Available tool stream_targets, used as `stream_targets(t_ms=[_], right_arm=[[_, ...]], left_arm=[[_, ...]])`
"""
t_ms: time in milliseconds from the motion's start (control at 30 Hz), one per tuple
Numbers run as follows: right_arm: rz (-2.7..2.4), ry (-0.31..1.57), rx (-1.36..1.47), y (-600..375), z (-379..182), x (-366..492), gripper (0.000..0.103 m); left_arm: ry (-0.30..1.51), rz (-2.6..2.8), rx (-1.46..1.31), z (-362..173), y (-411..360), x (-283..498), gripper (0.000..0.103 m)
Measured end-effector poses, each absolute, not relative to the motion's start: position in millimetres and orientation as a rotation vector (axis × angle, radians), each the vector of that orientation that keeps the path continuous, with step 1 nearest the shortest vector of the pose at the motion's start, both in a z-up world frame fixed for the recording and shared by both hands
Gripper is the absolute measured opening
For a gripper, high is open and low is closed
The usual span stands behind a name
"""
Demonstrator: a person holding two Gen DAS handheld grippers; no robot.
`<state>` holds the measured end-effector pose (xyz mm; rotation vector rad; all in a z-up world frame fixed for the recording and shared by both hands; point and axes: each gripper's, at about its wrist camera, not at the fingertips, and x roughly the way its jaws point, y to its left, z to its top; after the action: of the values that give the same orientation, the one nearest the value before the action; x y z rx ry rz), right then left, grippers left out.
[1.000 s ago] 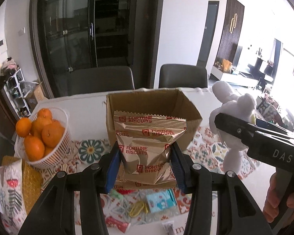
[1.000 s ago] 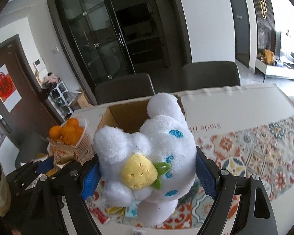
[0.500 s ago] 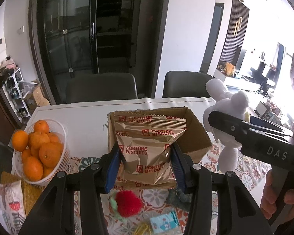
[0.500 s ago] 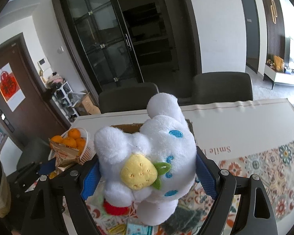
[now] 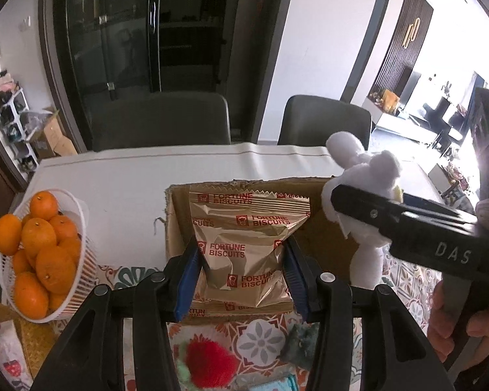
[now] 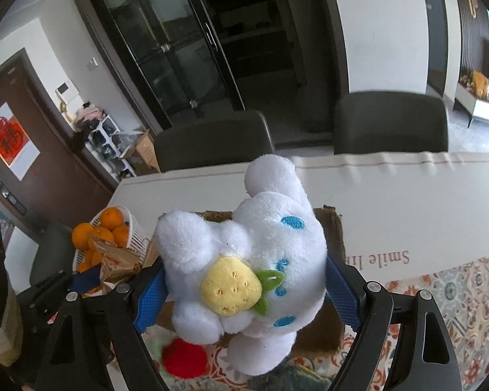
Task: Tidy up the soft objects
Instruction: 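Carry the biscuit packet and bunny into the cardboard box and release both, then withdraw both tools from the box toward the red pompom and green glove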
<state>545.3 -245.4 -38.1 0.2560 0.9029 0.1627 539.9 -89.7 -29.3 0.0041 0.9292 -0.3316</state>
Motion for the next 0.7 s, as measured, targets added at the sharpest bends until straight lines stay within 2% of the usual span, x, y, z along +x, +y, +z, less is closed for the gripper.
stream_targets(t_ms=[233, 400, 700], right_arm=[[0.162, 1.005, 0.284, -248, -67, 571, 0.086], [0.128, 1.047, 0.277, -248, -75, 581, 0.089], [0.074, 1.026, 0.226, -244, -66, 576, 0.093]], left_arm=[[1.012, -0.335, -0.006, -52, -98, 566, 0.050], [1.030, -0.301, 0.001, -61, -98, 573, 0.074], [1.009, -0.254, 0.021, -51, -89, 564, 0.081]])
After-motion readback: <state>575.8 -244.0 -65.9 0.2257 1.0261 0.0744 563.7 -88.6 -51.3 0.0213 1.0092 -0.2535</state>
